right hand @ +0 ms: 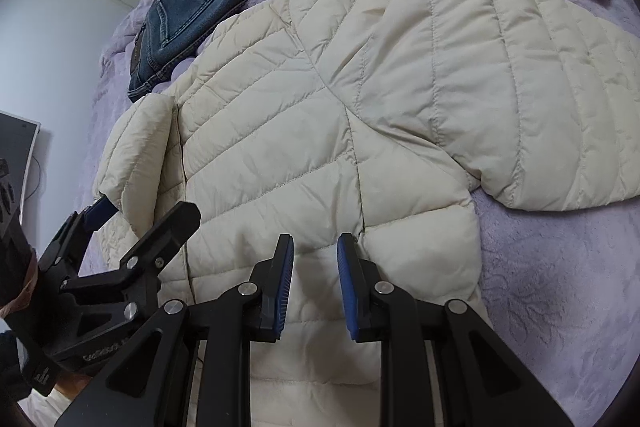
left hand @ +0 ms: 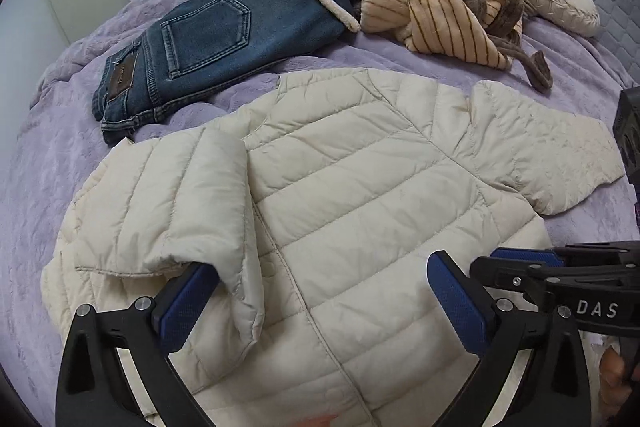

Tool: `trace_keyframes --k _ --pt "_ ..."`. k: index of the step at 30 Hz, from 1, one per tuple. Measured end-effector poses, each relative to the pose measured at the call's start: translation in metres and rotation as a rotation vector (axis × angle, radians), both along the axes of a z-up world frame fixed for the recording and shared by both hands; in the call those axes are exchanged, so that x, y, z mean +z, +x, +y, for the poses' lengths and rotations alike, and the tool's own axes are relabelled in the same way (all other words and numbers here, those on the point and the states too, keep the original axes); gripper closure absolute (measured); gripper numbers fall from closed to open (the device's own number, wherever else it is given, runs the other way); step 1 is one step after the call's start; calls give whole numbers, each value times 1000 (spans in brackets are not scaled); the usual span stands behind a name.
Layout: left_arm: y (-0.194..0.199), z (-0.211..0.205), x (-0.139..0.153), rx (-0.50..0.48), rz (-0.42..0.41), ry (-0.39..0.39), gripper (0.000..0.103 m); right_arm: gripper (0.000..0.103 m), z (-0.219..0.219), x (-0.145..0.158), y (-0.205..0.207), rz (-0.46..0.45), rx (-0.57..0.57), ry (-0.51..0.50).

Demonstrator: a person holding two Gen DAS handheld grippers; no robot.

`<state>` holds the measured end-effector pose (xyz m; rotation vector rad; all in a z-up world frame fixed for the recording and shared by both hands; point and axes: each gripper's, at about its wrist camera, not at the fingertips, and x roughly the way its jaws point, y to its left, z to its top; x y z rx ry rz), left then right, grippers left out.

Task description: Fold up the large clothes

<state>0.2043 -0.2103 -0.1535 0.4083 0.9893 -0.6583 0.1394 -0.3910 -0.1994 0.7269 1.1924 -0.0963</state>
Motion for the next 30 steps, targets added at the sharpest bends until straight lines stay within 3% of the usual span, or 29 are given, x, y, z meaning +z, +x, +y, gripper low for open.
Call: trace_keyframes --k 3,5,10,12,15,18,19,20,22,26,28,30 --pt "-8 33 19 66 -32 -62 0 53 7 9 7 -2 35 -52" --pt "-10 67 27 151 -57 -63 0 35 20 26 15 -39 93 -124" --pt "-2 163 18 475 -61 36 0 21 86 76 50 -213 322 -268" --pt "1 197 8 601 -32 65 0 21 128 85 69 -269 459 -353" --pt "4 230 -14 720 32 86 0 21 197 73 94 -283 665 -605" --pt "3 238 -34 757 35 127 0 23 232 41 118 -258 723 -901" --pt "3 239 -41 757 50 134 0 55 230 35 126 -246 701 -938" --pt "2 240 -46 760 63 132 0 100 222 33 134 -233 659 -911" --pt "0 241 -51 767 70 116 0 98 184 45 142 -220 501 -731" --pt "-2 245 -55 750 66 126 0 98 77 55 128 -220 72 -327" --pt "4 244 -55 748 67 132 0 98 39 41 114 -173 -75 -192" --pt "11 236 -52 753 52 130 0 98 17 26 102 -141 -143 -102"
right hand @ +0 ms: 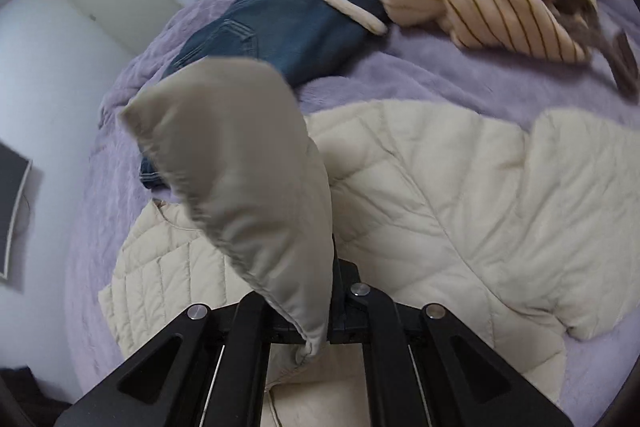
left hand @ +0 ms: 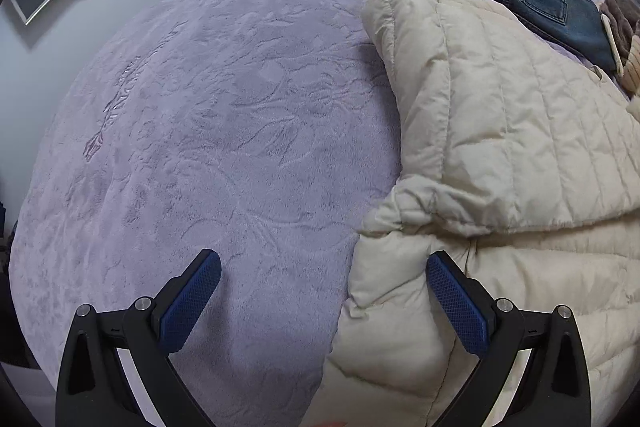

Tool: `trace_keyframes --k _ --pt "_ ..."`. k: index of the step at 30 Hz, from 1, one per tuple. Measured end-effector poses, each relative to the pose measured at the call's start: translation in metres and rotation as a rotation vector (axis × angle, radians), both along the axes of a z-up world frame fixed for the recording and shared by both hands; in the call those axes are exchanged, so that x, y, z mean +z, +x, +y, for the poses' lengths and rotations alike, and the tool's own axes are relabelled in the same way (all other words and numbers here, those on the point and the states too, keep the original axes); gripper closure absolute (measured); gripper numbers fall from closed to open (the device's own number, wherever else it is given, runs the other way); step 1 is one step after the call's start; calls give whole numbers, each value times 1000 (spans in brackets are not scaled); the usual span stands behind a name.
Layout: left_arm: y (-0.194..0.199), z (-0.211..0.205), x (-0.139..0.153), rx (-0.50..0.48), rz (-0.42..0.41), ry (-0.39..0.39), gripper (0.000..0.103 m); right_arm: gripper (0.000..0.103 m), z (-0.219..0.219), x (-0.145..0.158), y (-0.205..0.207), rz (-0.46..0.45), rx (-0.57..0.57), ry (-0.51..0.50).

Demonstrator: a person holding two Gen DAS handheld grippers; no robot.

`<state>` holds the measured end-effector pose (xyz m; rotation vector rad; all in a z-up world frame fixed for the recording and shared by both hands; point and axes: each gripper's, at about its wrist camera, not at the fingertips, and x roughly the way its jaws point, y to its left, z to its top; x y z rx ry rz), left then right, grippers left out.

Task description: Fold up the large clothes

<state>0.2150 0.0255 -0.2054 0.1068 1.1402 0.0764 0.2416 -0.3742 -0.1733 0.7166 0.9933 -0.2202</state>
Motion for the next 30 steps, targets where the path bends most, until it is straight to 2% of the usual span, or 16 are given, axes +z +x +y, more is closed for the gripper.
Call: trace_keyframes --k 4,6,8,10,14,19,23,26,28,30 --pt "24 -14 9 0 -58 34 0 98 -3 -16 -8 14 16 84" --pt "33 -4 12 51 -100 76 0 98 -2 -21 -10 6 12 117" --pt "39 19 9 122 -73 -1 0 98 -1 -25 -11 7 -4 161" --pt "45 38 0 148 -30 -62 0 98 2 -32 -17 10 -8 208" --pt "48 41 -3 70 -23 -36 0 98 24 -42 -20 28 37 195" --pt "49 48 6 -79 -2 -62 0 98 20 -55 -24 32 4 227" --pt "38 47 22 -180 18 -51 0 98 23 -55 -23 33 15 220" --pt "30 54 31 -176 27 -21 0 98 23 -55 -23 33 8 223" --pt "26 65 37 -134 49 -71 0 98 22 -57 -23 32 3 230" --pt "32 74 40 -85 68 -153 0 98 22 -57 -22 29 10 234"
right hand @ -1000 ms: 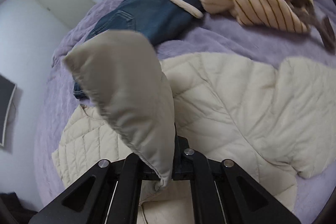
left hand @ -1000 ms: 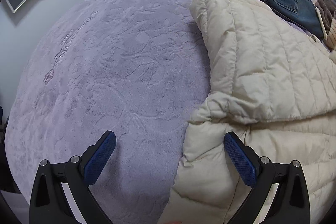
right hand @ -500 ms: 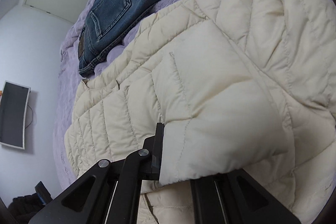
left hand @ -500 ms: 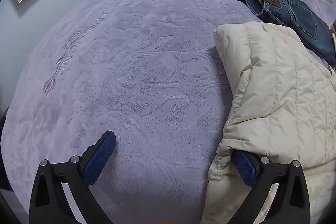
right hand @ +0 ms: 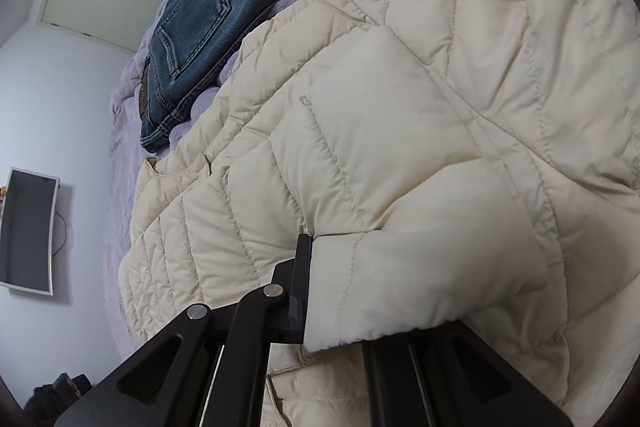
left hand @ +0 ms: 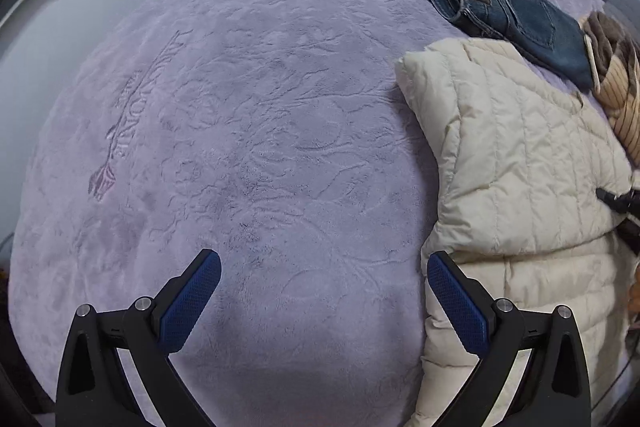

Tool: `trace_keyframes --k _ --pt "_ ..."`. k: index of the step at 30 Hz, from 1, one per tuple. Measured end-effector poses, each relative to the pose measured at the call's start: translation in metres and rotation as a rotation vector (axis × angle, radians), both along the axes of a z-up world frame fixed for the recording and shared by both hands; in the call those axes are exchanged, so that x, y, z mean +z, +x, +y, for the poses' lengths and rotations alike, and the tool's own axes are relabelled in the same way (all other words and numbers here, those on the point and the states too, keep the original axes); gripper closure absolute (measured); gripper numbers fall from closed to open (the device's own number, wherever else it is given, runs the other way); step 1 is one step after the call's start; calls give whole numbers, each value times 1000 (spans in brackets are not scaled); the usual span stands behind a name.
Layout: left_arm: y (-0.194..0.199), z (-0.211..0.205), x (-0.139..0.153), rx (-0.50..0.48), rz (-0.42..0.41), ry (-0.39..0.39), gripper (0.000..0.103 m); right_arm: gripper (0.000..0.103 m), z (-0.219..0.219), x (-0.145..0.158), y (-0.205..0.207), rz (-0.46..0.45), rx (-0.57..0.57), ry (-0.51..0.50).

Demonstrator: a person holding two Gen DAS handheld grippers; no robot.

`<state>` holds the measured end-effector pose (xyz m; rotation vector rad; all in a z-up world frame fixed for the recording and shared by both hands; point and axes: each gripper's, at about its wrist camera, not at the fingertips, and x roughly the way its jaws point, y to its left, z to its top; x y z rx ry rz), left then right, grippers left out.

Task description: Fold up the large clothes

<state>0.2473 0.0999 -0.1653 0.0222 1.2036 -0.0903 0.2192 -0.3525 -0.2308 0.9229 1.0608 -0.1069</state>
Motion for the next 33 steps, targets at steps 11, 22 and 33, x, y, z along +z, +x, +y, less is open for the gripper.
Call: trace_keyframes --k 11,22,33 --pt "98 -63 -50 -4 108 -224 37 71 -1 23 -2 10 103 -30" --pt "98 -68 -47 -36 53 -182 42 69 -28 76 -34 -70 70 -248" --pt "100 -55 -38 -28 66 -213 29 71 -51 43 7 11 71 -187"
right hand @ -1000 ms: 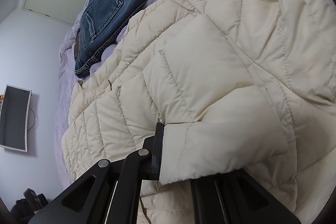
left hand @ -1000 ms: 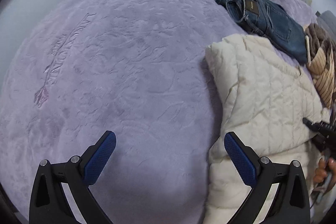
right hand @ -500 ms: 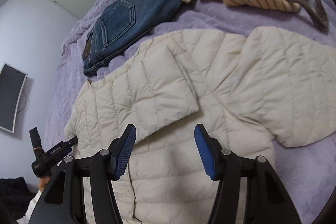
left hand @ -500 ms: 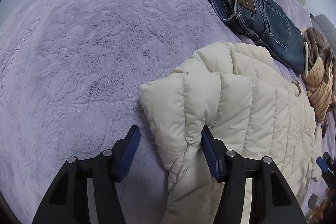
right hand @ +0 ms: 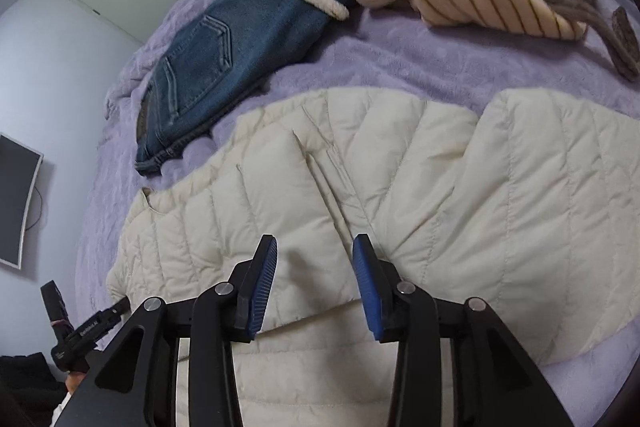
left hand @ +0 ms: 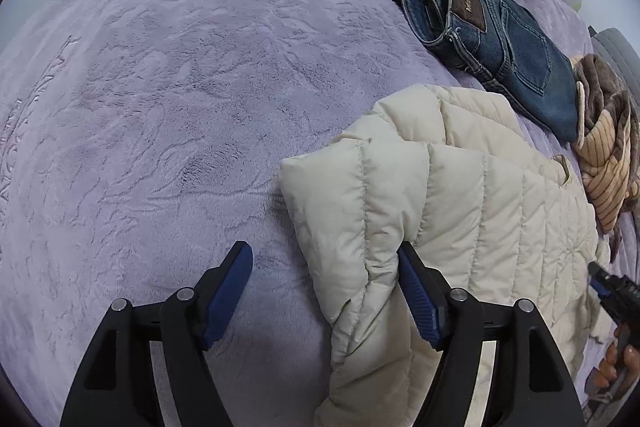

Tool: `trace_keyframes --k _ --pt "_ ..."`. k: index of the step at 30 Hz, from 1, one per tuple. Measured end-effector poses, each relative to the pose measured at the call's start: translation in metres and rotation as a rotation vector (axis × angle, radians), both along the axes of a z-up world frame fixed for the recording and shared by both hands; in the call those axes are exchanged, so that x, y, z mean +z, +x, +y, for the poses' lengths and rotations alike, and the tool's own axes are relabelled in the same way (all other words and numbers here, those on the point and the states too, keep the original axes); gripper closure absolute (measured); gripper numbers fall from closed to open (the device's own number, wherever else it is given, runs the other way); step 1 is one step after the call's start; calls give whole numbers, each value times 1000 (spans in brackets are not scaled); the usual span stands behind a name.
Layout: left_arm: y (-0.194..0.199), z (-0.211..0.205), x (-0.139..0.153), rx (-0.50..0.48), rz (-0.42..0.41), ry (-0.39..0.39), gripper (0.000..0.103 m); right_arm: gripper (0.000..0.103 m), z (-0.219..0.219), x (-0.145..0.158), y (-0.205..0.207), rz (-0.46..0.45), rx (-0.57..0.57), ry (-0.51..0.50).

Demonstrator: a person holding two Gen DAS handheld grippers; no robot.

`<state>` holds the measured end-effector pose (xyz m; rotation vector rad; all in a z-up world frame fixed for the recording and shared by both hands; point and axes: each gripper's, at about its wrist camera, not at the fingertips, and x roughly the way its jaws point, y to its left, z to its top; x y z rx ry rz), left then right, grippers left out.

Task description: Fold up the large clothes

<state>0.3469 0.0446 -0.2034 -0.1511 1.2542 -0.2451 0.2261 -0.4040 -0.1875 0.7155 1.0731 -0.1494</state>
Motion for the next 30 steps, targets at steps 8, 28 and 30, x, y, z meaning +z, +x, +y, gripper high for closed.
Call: trace_keyframes --k 8,28,30 --pt "-1 3 -2 -8 -21 78 29 87 15 -19 -21 89 33 -84" --pt "-30 -13 57 -9 -116 123 29 86 28 12 6 2 119 -174" --pt "-39 -20 59 -25 -112 125 29 86 31 -3 6 55 128 -158"
